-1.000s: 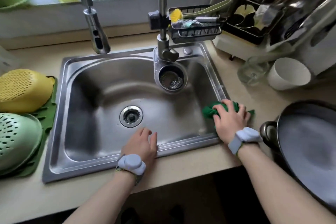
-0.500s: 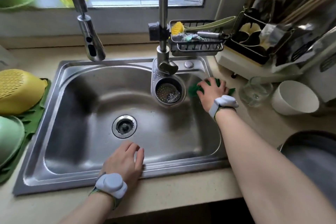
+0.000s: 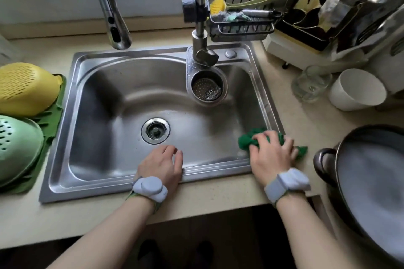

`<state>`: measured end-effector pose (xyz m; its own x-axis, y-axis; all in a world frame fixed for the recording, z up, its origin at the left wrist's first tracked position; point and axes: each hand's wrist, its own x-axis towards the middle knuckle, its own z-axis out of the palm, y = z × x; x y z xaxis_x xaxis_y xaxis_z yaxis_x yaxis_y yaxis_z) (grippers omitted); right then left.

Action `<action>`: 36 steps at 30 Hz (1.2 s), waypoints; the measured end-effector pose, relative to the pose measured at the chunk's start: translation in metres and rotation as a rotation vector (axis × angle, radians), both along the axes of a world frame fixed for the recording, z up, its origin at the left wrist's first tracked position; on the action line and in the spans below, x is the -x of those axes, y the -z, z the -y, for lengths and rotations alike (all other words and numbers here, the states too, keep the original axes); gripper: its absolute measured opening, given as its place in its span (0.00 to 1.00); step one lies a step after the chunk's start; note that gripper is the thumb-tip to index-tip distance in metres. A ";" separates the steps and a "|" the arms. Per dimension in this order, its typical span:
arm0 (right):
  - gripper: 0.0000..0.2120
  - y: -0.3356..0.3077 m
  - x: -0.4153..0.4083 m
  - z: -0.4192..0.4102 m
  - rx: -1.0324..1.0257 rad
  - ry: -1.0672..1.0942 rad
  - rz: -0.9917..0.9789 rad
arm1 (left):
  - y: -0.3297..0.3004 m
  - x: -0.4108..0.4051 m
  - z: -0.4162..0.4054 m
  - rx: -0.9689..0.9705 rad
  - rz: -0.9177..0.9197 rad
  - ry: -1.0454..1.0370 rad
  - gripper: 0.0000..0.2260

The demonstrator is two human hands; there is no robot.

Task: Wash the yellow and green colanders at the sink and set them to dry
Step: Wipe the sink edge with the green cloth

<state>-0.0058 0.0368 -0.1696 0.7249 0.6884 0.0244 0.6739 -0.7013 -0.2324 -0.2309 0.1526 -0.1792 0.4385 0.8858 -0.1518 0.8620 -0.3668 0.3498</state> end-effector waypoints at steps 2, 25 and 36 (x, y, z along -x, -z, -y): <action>0.12 -0.004 0.035 0.005 -0.015 0.069 -0.100 | -0.001 0.002 0.000 0.019 0.007 0.006 0.11; 0.16 -0.071 0.231 -0.353 -0.478 -0.215 -0.482 | -0.047 0.113 -0.327 -0.016 -0.215 0.015 0.17; 0.12 -0.045 0.188 -0.513 -0.207 -0.375 -0.071 | -0.017 0.102 -0.342 -0.035 -0.238 -0.068 0.24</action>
